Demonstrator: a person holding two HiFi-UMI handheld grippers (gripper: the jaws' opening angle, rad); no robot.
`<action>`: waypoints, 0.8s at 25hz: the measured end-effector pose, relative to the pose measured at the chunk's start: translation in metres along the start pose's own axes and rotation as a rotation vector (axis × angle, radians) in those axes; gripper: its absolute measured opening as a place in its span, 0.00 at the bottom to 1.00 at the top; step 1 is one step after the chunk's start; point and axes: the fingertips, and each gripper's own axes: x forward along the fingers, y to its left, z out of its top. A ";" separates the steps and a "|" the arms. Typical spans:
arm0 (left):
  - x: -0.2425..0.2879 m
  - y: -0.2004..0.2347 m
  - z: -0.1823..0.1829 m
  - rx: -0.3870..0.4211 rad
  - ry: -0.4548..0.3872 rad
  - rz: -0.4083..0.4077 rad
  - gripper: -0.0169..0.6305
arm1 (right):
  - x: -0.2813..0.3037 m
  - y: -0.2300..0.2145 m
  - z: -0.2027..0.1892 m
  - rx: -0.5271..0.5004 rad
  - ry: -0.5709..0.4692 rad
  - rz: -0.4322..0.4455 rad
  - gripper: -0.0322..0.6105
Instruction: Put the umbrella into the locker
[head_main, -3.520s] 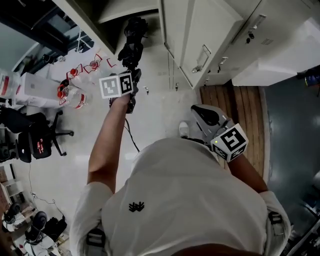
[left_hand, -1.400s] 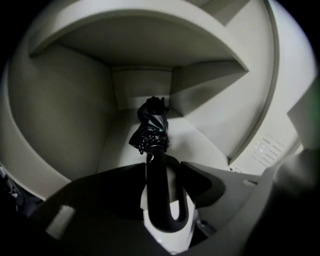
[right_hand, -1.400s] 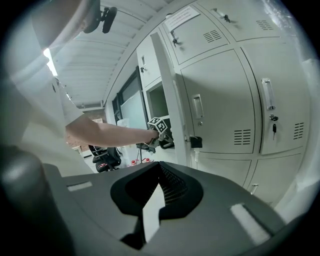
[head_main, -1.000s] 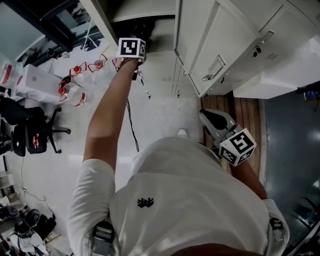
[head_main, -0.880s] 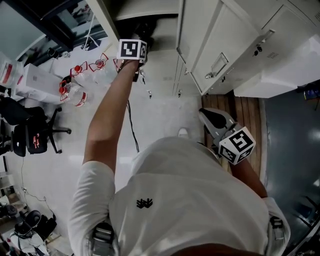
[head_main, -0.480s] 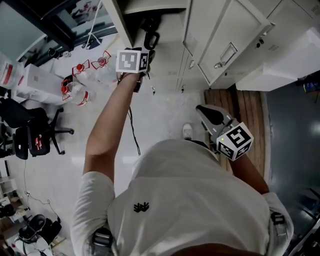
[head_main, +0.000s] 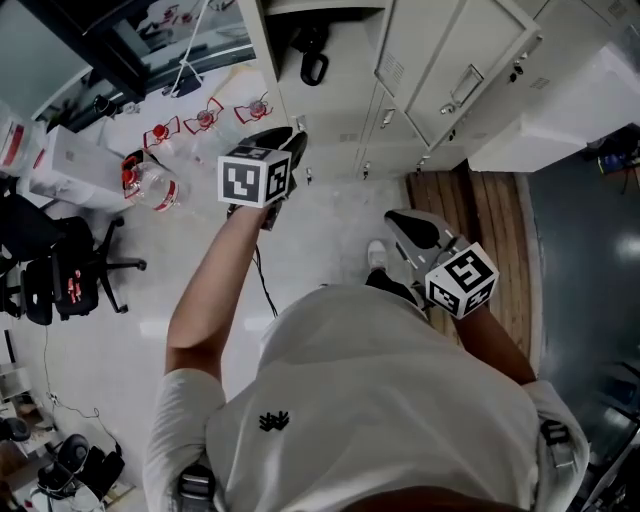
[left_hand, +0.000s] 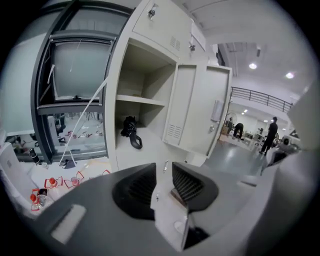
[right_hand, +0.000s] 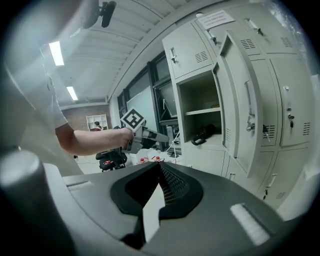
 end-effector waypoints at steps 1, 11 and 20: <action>-0.009 -0.005 -0.007 0.002 -0.008 -0.014 0.26 | -0.001 0.006 -0.001 0.000 -0.001 -0.003 0.05; -0.099 -0.062 -0.067 0.002 -0.089 -0.147 0.11 | -0.013 0.050 -0.020 0.018 -0.006 -0.032 0.05; -0.155 -0.108 -0.115 0.010 -0.094 -0.283 0.11 | -0.027 0.065 -0.027 0.016 -0.003 -0.058 0.05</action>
